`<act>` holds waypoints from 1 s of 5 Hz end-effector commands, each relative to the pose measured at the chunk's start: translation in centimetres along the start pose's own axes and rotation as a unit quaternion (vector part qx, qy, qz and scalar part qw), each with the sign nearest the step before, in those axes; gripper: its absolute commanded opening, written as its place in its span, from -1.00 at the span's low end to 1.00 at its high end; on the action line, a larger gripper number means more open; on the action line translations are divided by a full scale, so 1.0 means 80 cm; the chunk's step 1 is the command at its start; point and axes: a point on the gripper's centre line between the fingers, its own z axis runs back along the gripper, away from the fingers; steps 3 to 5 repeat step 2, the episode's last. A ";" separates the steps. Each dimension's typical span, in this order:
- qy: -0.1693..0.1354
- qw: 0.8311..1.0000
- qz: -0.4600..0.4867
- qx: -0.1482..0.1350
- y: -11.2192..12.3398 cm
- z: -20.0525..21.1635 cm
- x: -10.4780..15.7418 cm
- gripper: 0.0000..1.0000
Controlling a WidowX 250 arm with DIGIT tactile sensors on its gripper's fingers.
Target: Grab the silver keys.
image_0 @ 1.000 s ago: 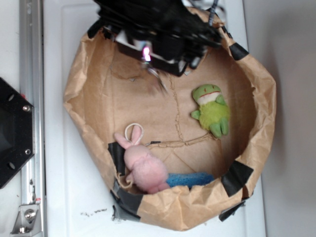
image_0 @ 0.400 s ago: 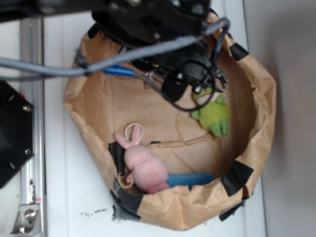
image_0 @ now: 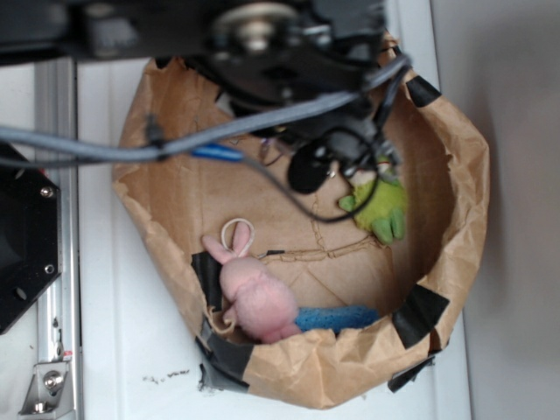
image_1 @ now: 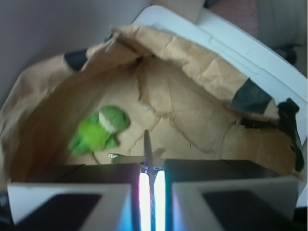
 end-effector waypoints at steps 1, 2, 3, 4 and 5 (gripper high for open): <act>-0.036 0.999 0.006 -0.017 0.021 0.009 0.012 -1.00; -0.036 0.999 0.015 -0.008 0.021 0.006 0.012 -1.00; -0.036 0.999 0.015 -0.008 0.021 0.006 0.012 -1.00; -0.036 0.999 0.015 -0.008 0.021 0.006 0.012 -1.00; -0.036 0.999 0.015 -0.008 0.021 0.006 0.012 -1.00</act>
